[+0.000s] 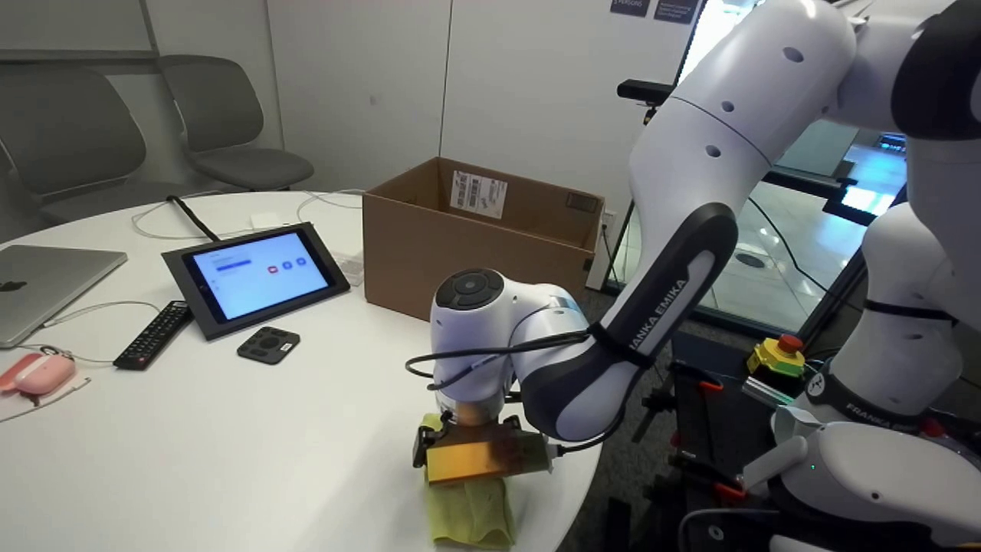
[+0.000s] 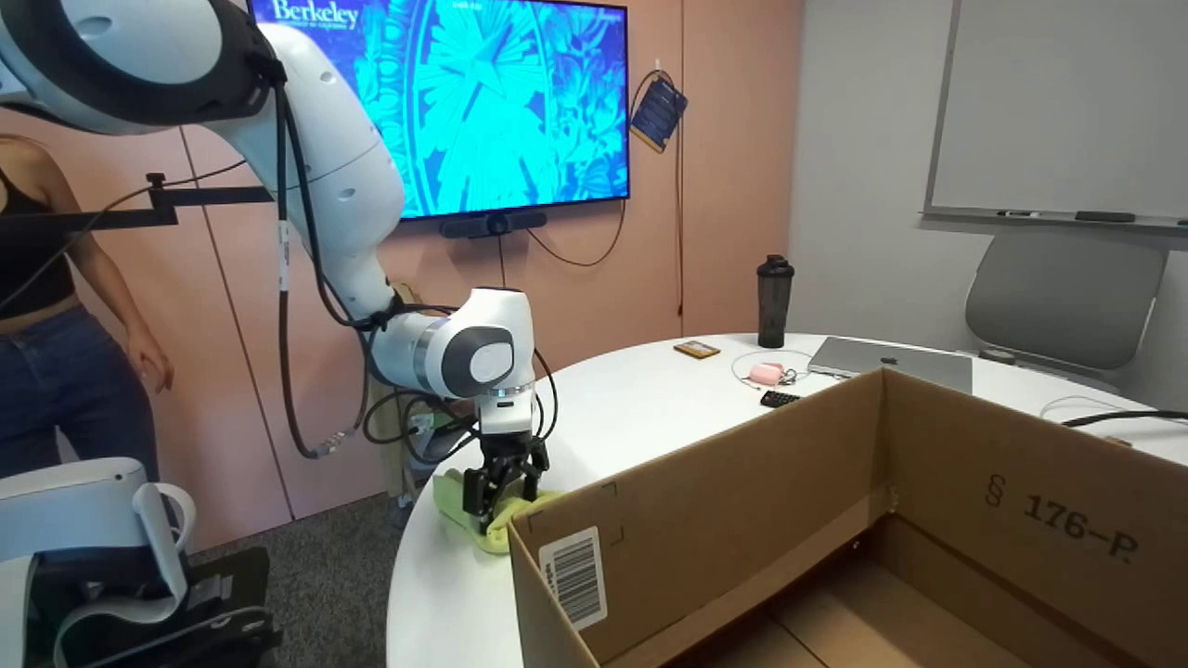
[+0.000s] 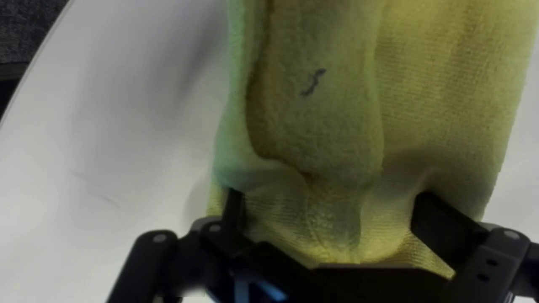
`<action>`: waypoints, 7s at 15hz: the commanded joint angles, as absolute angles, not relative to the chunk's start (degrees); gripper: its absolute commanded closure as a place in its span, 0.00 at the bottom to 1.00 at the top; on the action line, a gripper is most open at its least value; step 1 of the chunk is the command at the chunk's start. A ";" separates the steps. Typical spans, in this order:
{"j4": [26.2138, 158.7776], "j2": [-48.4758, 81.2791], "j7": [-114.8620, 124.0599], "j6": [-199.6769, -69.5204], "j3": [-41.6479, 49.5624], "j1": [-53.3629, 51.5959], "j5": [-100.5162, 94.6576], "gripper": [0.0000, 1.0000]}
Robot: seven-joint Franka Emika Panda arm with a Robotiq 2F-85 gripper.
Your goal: Place the green marker on the yellow towel, fold the towel from bottom to top then left to right and right to left, pick up the towel and put it inside the brown box
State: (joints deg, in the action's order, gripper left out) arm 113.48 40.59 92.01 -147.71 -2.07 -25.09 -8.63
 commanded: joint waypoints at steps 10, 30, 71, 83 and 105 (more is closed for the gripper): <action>111.69 41.67 92.85 -139.68 -1.20 -27.08 -8.52 0.79; 116.90 17.94 93.86 -129.75 0.84 -22.98 -16.21 0.96; 111.38 18.13 137.75 -125.52 10.05 0.43 -24.85 0.35; 116.80 8.11 122.31 -123.56 2.40 -4.77 -23.74 0.00; 120.39 -19.50 55.35 -101.74 -7.31 -8.58 6.80 0.00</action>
